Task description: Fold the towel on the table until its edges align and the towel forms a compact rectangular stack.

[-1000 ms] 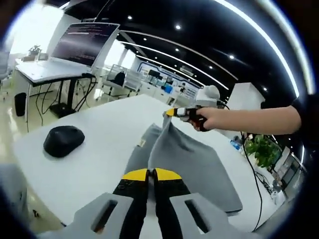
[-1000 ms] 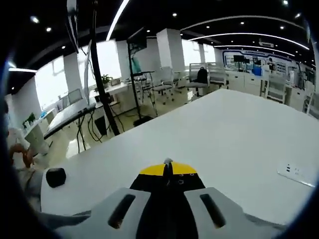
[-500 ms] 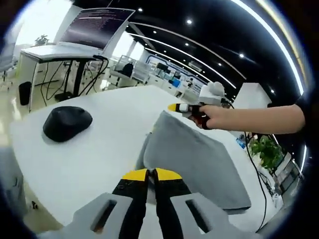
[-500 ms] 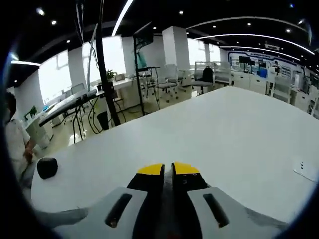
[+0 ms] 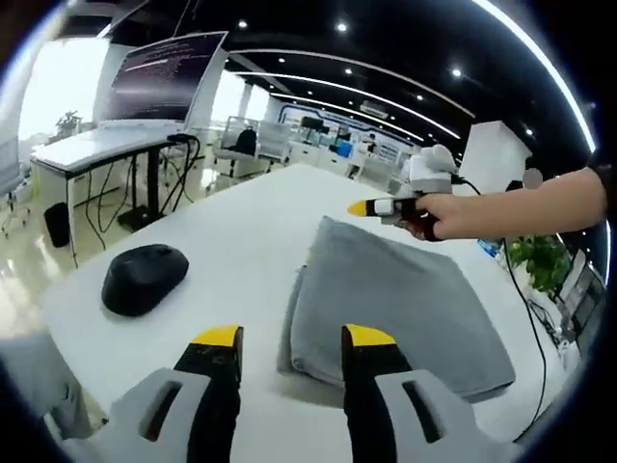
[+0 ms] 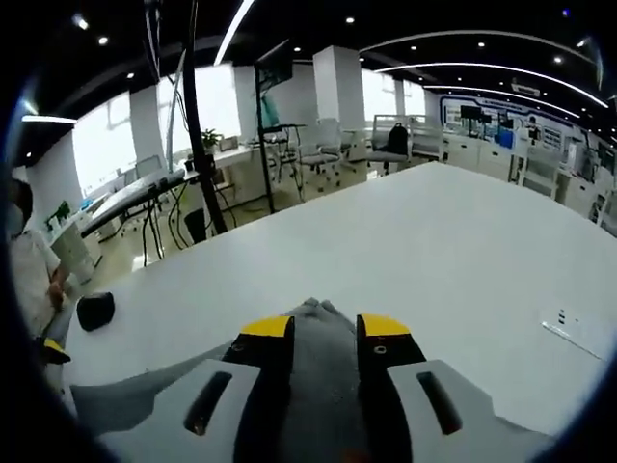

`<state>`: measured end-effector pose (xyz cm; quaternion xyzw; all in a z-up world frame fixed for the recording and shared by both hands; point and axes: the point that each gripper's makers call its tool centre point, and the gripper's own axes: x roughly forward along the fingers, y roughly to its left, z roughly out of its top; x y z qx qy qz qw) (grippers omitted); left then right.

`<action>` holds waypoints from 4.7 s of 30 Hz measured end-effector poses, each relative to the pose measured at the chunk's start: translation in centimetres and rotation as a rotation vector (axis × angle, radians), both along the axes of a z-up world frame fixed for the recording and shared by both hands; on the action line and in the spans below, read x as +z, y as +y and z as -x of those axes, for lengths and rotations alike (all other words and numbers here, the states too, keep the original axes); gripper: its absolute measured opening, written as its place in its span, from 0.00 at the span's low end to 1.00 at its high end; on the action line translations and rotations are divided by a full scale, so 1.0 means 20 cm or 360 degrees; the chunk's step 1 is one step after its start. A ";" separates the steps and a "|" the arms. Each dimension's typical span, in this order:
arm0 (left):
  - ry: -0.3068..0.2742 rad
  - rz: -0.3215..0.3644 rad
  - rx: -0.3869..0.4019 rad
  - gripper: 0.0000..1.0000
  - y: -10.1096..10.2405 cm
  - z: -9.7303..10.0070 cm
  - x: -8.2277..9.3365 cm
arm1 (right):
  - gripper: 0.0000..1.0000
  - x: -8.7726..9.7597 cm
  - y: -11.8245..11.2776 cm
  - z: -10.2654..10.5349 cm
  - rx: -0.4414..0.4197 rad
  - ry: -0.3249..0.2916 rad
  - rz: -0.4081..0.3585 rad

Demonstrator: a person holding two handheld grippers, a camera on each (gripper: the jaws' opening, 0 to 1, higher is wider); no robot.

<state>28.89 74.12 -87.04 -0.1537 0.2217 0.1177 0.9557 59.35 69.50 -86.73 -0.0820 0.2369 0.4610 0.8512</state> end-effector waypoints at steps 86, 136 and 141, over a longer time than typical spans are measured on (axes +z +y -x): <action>0.0414 -0.0398 -0.1772 0.22 -1.75 -0.08 -0.18 | 0.22 -0.19 -1.42 -0.14 -0.0253 0.0290 0.0126; 0.0142 -0.0623 -0.2594 0.04 -2.88 -0.10 -0.24 | 0.01 -0.27 -2.57 -0.14 -0.0669 0.0218 0.0248; 0.0061 -0.0708 -0.2671 0.04 -3.00 -0.07 -0.23 | 0.01 -0.26 -2.67 -0.10 -0.0683 0.0213 0.0243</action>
